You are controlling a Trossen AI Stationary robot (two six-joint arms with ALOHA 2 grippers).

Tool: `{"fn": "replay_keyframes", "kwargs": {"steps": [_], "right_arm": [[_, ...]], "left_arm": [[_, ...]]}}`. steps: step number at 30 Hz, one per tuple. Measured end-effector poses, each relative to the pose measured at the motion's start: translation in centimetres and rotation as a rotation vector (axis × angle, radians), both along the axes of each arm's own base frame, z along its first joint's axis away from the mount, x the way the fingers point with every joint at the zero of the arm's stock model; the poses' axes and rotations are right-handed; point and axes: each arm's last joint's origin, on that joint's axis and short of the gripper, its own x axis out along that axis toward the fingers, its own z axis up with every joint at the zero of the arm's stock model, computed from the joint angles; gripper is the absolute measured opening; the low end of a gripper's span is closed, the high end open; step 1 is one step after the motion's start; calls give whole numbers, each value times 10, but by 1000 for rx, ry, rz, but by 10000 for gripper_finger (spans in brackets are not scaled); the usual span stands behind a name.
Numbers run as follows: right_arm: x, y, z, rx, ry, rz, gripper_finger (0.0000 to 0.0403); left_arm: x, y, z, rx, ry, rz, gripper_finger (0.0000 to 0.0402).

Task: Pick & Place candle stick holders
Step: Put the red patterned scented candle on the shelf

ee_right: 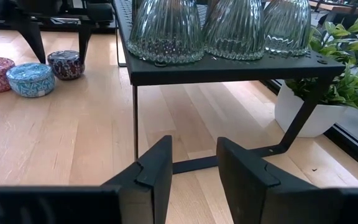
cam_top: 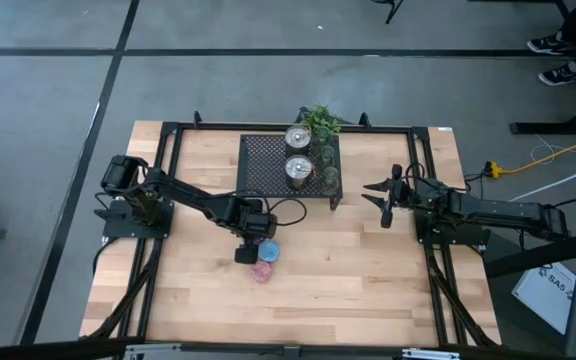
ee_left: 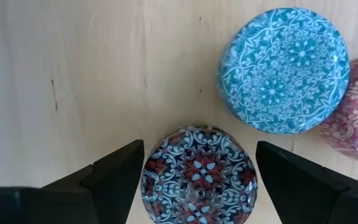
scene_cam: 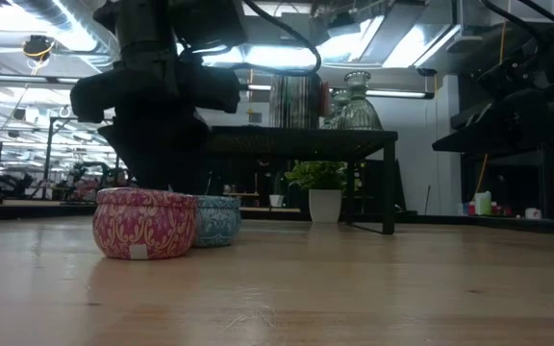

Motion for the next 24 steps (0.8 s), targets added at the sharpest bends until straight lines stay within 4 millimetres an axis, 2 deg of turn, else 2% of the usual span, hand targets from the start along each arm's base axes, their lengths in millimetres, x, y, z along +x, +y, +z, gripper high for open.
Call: {"fn": "replay_keyframes", "kwargs": {"steps": [24], "right_arm": [[0, 0, 0, 0, 0, 0, 128]], "left_arm": [[-13, -5, -3, -19, 130, 93, 306]]}}
